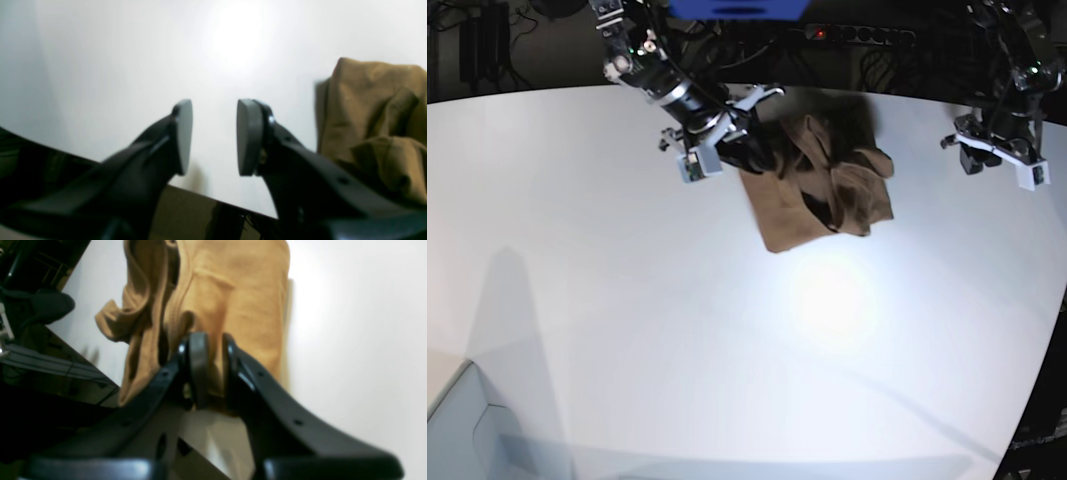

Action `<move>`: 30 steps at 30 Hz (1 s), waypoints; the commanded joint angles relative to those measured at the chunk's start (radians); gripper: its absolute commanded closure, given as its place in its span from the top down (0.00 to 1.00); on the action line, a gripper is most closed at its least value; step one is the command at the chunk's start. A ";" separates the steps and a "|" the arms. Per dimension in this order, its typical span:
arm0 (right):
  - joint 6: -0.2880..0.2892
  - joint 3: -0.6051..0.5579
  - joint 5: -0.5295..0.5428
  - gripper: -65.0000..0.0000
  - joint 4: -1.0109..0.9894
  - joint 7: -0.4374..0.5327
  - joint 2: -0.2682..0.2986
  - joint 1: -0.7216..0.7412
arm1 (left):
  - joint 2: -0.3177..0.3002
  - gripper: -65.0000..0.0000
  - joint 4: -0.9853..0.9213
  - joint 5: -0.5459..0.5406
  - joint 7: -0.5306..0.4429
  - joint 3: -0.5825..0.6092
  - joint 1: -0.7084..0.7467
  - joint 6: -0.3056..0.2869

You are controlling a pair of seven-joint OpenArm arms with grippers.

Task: Layout the t-shirt on the table in an organized manner, then fold the t-shirt properly
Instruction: 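Release the shirt with the right gripper and press the fold with the left gripper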

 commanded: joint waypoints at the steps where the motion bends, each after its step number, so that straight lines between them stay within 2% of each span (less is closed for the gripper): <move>1: 0.010 -0.014 0.011 0.10 0.011 0.026 -0.006 -0.011 | -0.005 0.34 0.015 -0.007 -0.019 -0.002 0.003 -0.006; 9: 0.010 -0.095 0.007 0.10 -0.005 0.026 -0.003 -0.016 | -0.004 0.34 0.015 -0.007 -0.019 -0.001 0.006 -0.006; 23: 0.010 -0.103 0.007 0.10 -0.009 0.018 -0.002 -0.006 | -0.004 0.34 0.021 -0.007 -0.019 -0.002 0.006 -0.006; 27: 0.011 -0.106 0.007 0.10 -0.063 0.017 -0.002 0.027 | -0.004 0.34 0.023 -0.007 -0.019 0.001 0.006 -0.006; 30: 0.011 -0.141 0.007 0.10 -0.083 0.017 0.000 0.049 | -0.004 0.34 0.023 -0.007 -0.019 0.001 0.006 -0.006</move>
